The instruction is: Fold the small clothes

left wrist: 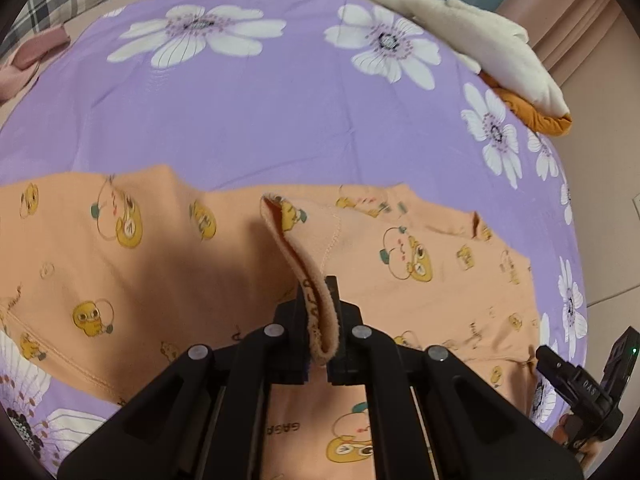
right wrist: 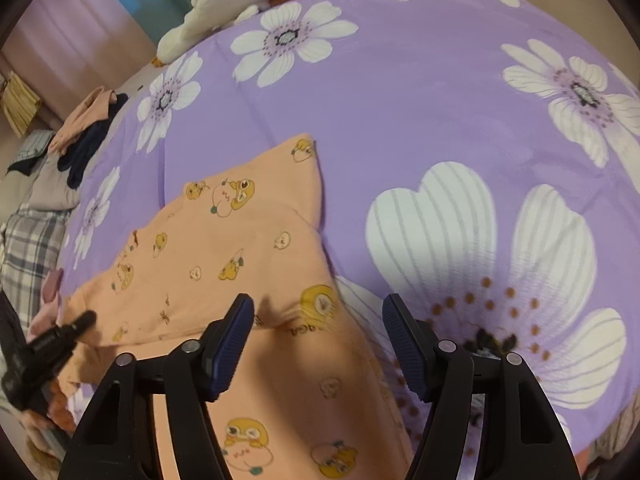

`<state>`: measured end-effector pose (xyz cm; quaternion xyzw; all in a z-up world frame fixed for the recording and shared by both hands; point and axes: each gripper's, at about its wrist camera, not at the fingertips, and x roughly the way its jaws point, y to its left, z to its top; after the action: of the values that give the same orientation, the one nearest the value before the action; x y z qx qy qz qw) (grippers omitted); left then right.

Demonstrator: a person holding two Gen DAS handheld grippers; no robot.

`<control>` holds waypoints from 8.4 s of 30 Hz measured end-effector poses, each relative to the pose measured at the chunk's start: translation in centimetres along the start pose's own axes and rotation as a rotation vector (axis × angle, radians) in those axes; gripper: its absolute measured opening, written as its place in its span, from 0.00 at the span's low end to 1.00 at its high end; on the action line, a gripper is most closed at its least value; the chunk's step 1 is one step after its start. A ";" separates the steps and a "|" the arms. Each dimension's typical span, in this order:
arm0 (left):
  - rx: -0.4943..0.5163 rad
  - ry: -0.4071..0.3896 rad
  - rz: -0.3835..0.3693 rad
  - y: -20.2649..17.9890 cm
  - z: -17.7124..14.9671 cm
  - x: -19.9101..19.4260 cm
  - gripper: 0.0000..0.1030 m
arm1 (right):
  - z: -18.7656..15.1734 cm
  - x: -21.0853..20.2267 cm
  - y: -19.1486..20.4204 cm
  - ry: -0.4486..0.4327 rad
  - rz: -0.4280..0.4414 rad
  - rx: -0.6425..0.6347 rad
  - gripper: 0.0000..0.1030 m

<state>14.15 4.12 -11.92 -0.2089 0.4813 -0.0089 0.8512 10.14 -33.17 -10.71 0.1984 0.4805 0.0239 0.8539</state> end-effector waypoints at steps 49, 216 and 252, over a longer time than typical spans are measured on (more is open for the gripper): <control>-0.019 0.014 0.027 1.2 -1.5 1.8 0.11 | -0.3 2.1 0.0 -0.015 -0.082 -0.065 0.08; 0.062 -0.141 -0.183 -4.7 1.5 -8.5 0.02 | -5.3 -4.8 4.0 -0.080 -0.031 -0.125 0.84; 0.036 0.015 -0.135 -1.0 -2.2 -6.5 0.53 | -5.7 -3.9 2.9 -0.050 -0.076 -0.127 0.84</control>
<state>9.06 3.84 -7.24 -0.2254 0.4722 -0.0763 0.8488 3.79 -29.57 -9.12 0.1258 0.4639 0.0171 0.8768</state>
